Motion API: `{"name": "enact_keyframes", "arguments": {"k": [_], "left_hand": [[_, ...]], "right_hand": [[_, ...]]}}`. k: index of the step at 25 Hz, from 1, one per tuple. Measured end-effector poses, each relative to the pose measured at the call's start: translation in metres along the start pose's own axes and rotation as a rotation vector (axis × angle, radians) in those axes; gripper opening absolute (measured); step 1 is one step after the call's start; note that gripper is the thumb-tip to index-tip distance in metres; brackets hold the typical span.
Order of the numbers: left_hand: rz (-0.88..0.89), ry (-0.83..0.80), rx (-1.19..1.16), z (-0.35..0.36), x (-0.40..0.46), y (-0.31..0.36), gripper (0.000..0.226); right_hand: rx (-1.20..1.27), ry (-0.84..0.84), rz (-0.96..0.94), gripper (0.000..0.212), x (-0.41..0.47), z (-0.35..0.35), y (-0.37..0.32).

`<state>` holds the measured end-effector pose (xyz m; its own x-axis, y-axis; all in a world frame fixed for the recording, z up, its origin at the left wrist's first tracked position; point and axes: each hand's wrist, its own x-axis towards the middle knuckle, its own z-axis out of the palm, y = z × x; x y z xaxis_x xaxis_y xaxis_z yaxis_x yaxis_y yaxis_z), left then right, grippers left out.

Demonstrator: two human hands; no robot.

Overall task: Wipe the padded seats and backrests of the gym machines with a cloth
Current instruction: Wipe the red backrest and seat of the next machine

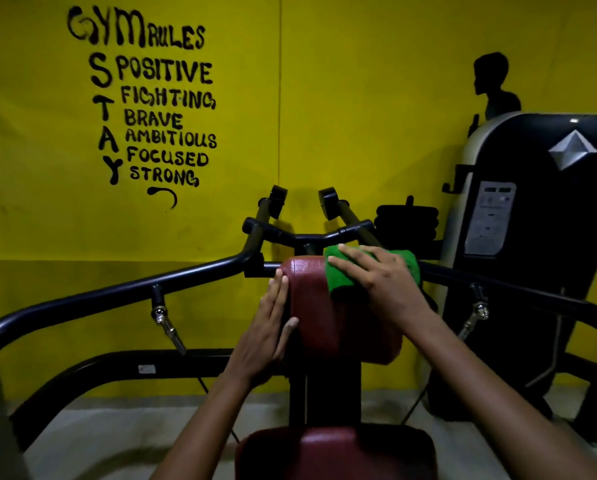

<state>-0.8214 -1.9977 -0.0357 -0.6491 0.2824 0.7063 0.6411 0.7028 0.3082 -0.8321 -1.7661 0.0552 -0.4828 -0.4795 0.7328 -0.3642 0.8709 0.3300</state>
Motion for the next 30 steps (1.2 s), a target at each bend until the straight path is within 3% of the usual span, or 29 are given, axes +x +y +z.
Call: {"name": "enact_keyframes", "arguments": {"k": [2, 4, 7, 10, 14, 21, 26, 30], "left_hand": [[0.039, 0.053, -0.047, 0.001, 0.027, -0.008, 0.064], [0.051, 0.121, -0.047, 0.008, 0.051, -0.007, 0.064], [0.041, 0.207, -0.046, 0.015, 0.063, -0.003, 0.063], [0.066, 0.179, -0.01, 0.012, 0.057, -0.006, 0.061], [0.09, 0.093, 0.0, 0.003, 0.055, -0.011, 0.056], [0.102, -0.009, -0.017, -0.018, 0.051, -0.008, 0.049], [0.091, -0.063, -0.025, -0.023, 0.051, -0.01, 0.05], [0.077, -0.075, -0.015, -0.024, 0.052, -0.01, 0.051]], "right_hand": [[0.131, -0.029, 0.327, 0.084, -0.018, 0.005, 0.019], [0.137, -0.001, 0.446, 0.096, -0.017, 0.011, 0.009], [0.039, 0.057, 0.365, 0.099, -0.017, 0.013, -0.004], [0.111, 0.101, 0.378, 0.099, -0.062, 0.02, -0.023], [0.079, -0.006, 0.285, 0.09, -0.152, 0.037, -0.07], [0.0, 0.154, 0.359, 0.076, -0.039, 0.013, -0.031], [-0.009, 0.13, 0.169, 0.052, -0.135, 0.042, -0.093], [0.076, 0.141, 0.161, 0.058, -0.07, 0.021, -0.054]]}}
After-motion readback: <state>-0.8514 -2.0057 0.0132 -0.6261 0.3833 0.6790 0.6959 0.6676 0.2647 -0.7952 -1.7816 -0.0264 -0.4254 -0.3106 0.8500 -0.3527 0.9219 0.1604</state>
